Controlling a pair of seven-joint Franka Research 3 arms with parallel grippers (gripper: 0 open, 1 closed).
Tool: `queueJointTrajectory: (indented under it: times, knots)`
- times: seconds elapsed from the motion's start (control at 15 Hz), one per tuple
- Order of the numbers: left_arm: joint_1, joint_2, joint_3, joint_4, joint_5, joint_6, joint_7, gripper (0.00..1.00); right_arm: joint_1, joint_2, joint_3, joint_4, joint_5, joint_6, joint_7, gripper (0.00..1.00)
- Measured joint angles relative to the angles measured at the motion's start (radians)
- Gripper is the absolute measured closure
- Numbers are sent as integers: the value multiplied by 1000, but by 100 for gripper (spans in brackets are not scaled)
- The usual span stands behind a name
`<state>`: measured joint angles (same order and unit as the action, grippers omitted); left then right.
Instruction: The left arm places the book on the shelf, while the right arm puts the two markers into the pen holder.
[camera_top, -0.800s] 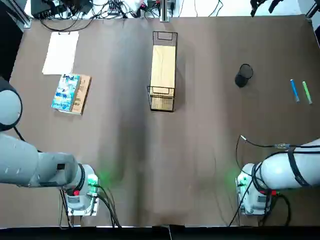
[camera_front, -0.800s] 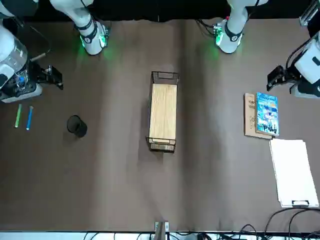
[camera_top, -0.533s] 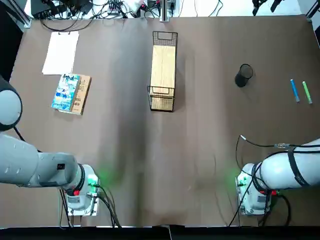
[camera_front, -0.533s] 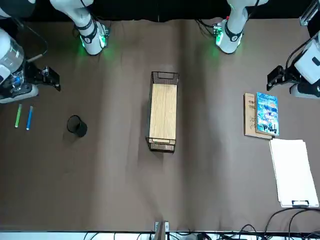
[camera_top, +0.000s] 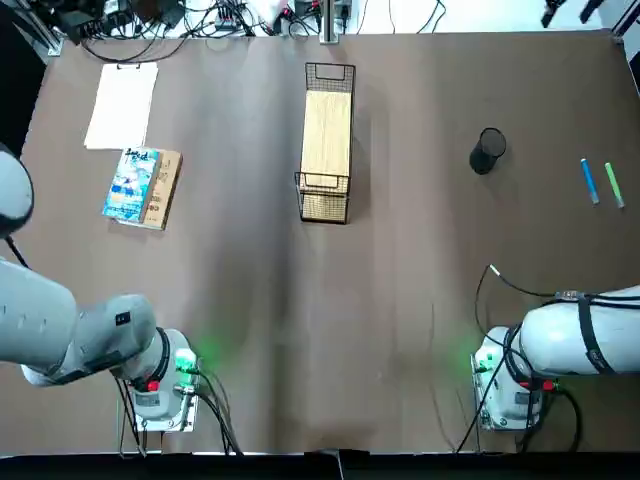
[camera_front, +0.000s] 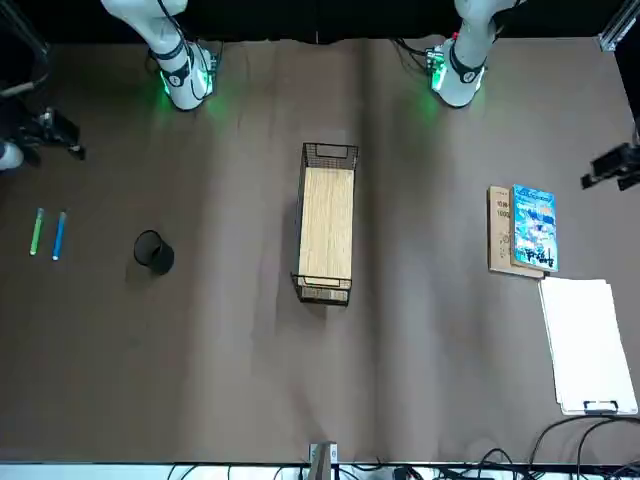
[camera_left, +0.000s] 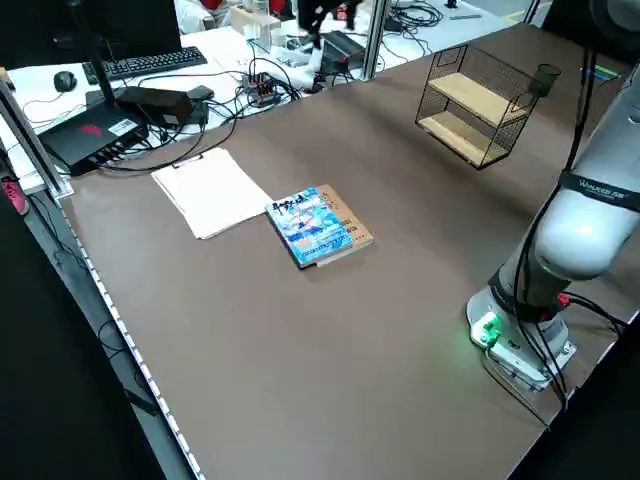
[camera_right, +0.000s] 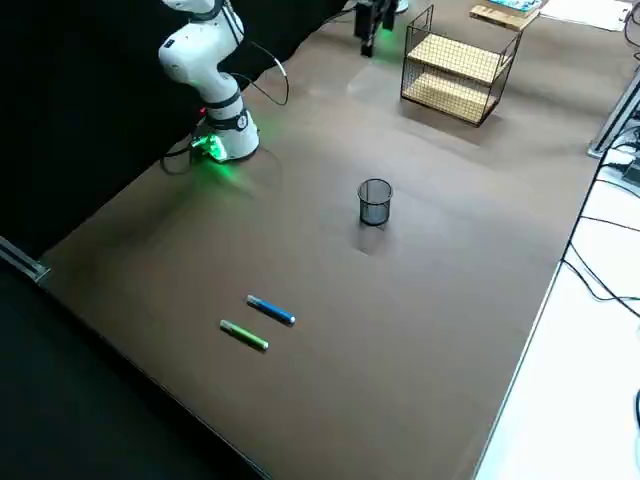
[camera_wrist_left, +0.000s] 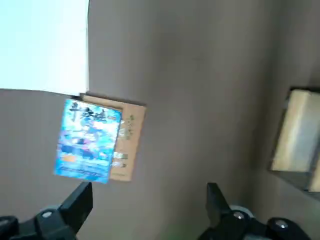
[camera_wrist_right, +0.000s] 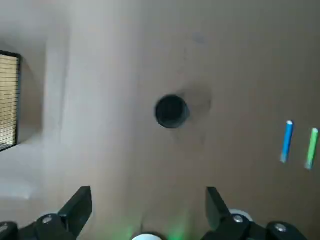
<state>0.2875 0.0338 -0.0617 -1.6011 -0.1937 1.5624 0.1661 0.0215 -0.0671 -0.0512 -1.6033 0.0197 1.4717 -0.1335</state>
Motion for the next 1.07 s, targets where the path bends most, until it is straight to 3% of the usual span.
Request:
queueJointTrajectory:
  times: [0.13, 0.47, 0.67, 0.8, 1.07]
  knots:
    - [184, 86, 4, -8, -198, -1, 101, 0, -114, 14, -4, -25, -4, 33, -77, 1]
    - [396, 321, 3, -14, -474, 1, 310, 0, -286, 151, -9, -52, -87, 201, -196, 4]
    - [458, 456, 1, -10, -523, 2, 429, 0, -347, 262, -9, -61, -121, 294, -207, 6]
    - [472, 527, 0, -6, -530, 4, 516, 0, -394, 331, -9, -68, -125, 367, -212, 17]
    - [486, 624, 1, 6, -531, 8, 602, 0, -490, 445, -9, -98, -126, 533, -295, 28]
